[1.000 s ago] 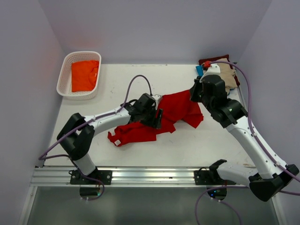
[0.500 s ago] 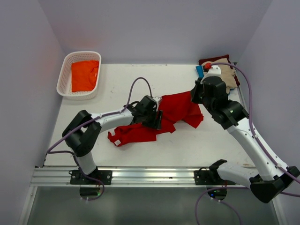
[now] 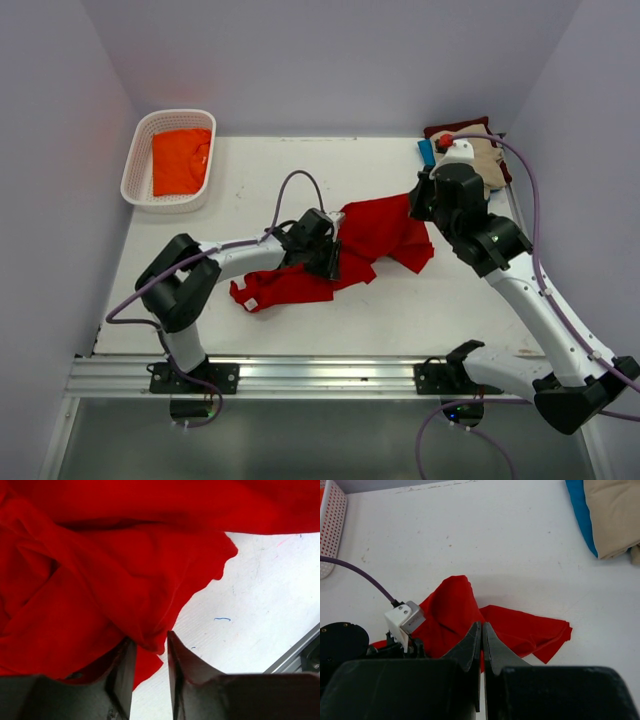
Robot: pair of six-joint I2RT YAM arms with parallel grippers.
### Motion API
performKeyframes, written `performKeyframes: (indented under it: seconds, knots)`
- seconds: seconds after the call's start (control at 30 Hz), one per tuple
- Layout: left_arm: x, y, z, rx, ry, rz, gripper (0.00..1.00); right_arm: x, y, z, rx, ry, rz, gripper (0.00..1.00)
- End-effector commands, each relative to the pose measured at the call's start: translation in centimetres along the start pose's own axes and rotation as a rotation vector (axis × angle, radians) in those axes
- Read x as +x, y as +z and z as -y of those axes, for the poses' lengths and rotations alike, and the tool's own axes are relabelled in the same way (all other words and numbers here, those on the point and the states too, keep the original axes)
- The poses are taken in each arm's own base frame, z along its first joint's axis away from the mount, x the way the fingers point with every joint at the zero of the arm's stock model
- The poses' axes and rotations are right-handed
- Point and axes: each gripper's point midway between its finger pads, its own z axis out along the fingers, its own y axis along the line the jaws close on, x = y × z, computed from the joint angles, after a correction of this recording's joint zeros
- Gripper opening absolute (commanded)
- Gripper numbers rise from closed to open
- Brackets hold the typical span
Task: Fold and stack the t-shirts
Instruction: Flatten the tshirt out
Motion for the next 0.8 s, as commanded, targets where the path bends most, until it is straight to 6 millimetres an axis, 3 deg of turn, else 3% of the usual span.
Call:
performKeyframes:
  seconds: [0.0,0.13,0.17,0.23,0.33,0.43,0.47,0.53,0.57,0.6,0.67,0.7,0.77]
  knots:
    - [-0.6,0.6,-0.4,-0.011,-0.004,0.034,0.32,-0.8,-0.6,0.4,0.004,0.0,0.035,0.0]
    - [-0.8,0.6,-0.7,-0.025,-0.004,0.045,0.14,-0.7,-0.7,0.6,0.011,0.0,0.036,0.0]
    - [-1.0,0.3,-0.5,-0.022,-0.002,0.054,0.01,-0.7,-0.8,0.6,0.011,-0.001,0.036,0.0]
    - [-1.4,-0.3,-0.3,-0.021,-0.002,0.067,0.0,-0.7,-0.9,0.7,0.014,-0.002,0.039,0.0]
    - [-3.3,-3.4,0.7,-0.025,0.009,0.137,0.0,-0.6,-0.9,1.2,0.034,-0.008,0.041,0.0]
    - [-7.3,-9.9,2.1,-0.065,0.039,0.285,0.0,-0.6,-1.1,1.7,0.059,-0.011,0.046,0.0]
    - [-10.2,-14.6,3.8,-0.048,0.064,0.414,0.0,-0.6,-1.2,2.0,0.071,-0.013,0.049,0.0]
    - [-12.1,-19.9,3.1,-0.149,0.065,0.518,0.0,-0.9,-1.3,2.4,0.089,-0.009,0.062,0.0]
    - [-14.4,-25.2,4.6,-0.136,0.076,0.642,0.0,-1.1,-1.6,2.5,0.092,-0.006,0.071,0.0]
    - [-14.6,-27.7,3.6,-0.21,0.065,0.676,0.0,-1.2,-1.7,2.6,0.094,-0.004,0.078,0.0]
    - [-15.5,-32.5,4.0,-0.231,0.078,0.761,0.0,-1.7,-2.2,2.9,0.102,-0.008,0.097,0.0]
    - [-16.0,-35.9,4.3,-0.251,0.067,0.813,0.0,-2.2,-2.6,2.9,0.1,-0.004,0.115,0.0]
    - [-16.4,-39.8,4.8,-0.25,0.073,0.884,0.0,-3.1,-3.4,2.9,0.082,-0.015,0.146,0.0]
